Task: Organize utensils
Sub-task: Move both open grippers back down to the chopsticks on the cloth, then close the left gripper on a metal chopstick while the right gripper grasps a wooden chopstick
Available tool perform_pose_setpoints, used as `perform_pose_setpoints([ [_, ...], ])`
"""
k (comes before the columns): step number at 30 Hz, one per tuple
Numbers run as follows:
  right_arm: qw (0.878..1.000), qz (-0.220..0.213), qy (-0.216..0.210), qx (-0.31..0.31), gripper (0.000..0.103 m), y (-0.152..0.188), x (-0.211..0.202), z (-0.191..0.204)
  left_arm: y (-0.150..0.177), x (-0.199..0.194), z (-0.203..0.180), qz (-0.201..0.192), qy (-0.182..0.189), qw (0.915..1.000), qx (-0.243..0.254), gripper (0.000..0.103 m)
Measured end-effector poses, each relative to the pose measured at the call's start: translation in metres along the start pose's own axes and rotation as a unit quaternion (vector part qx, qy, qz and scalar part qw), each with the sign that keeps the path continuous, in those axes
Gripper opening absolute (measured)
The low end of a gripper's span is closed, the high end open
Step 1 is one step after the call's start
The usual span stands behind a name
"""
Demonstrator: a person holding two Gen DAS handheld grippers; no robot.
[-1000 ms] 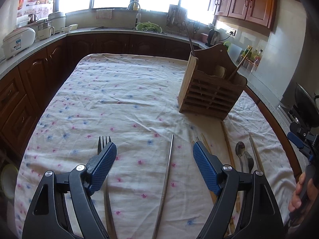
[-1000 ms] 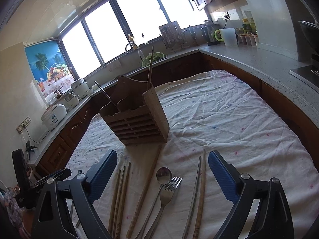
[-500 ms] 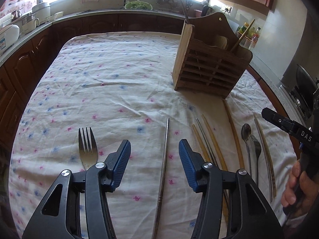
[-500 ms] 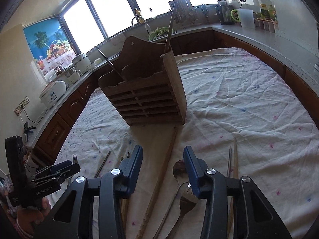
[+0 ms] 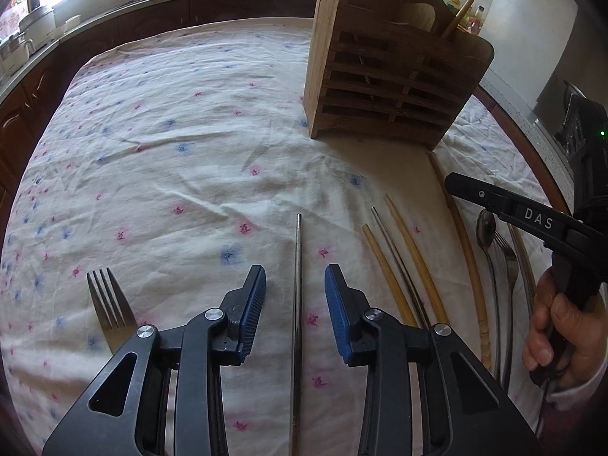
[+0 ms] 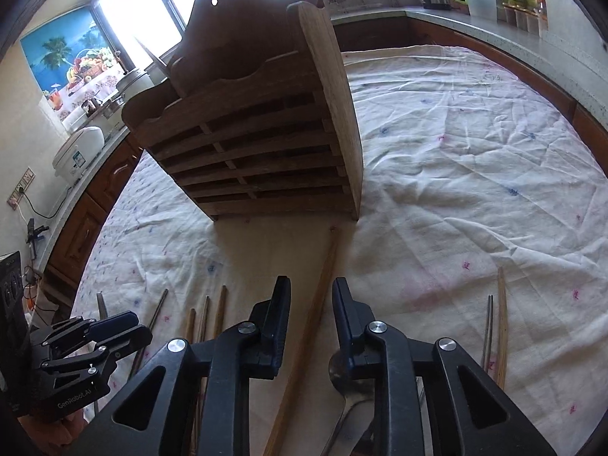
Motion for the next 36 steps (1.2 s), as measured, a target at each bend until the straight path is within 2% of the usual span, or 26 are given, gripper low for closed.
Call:
perform_pose_setpoints([
  [8,0.998,0.019,0.053,-0.028,0.022,-0.009,0.018,0.001,-0.005,0.007,-0.007,0.001,-0.027,0.9985,0.048,0.030],
  [11,0.995,0.016,0.081,-0.054,0.017,-0.009,0.022,0.005,-0.006,0.008,-0.010,-0.005,-0.043,0.9969,0.066,0.027],
  [12,0.994,0.014,0.089,-0.061,0.011,-0.009,0.022,0.005,-0.007,0.008,-0.011,-0.006,-0.045,0.9966,0.069,0.023],
  [14,0.993,0.011,0.096,-0.069,0.009,-0.007,0.021,0.006,-0.009,0.009,-0.013,-0.008,-0.052,0.9956,0.077,0.012],
  [15,0.993,0.011,0.093,-0.068,0.008,-0.007,0.020,0.006,-0.009,0.009,-0.014,-0.008,-0.053,0.9953,0.080,0.006],
  [16,0.994,0.012,0.083,-0.062,0.007,-0.006,0.020,0.006,-0.010,0.009,-0.014,-0.008,-0.052,0.9953,0.081,0.004],
  [23,1.000,0.004,0.014,-0.025,0.005,0.001,-0.002,0.012,-0.009,-0.004,-0.006,-0.017,-0.024,0.9987,0.042,0.004],
  [29,0.999,-0.026,-0.023,-0.016,0.005,-0.002,-0.044,0.019,-0.016,-0.048,-0.001,-0.058,0.025,0.9980,-0.002,0.004],
  [36,0.997,-0.066,-0.044,-0.015,0.005,-0.012,-0.096,0.027,-0.021,-0.100,-0.006,-0.104,0.060,0.9926,-0.020,0.004],
])
Point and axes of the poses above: each gripper's, at about its wrist camera, not at the fingertips, and x roughly the way its jaws point, z to its left, y to its underside, the point moved 10 cm from there along x, roughly the way its jaws point, and after that the axes turned 4 degrees about -y, right-handed, at the moved point
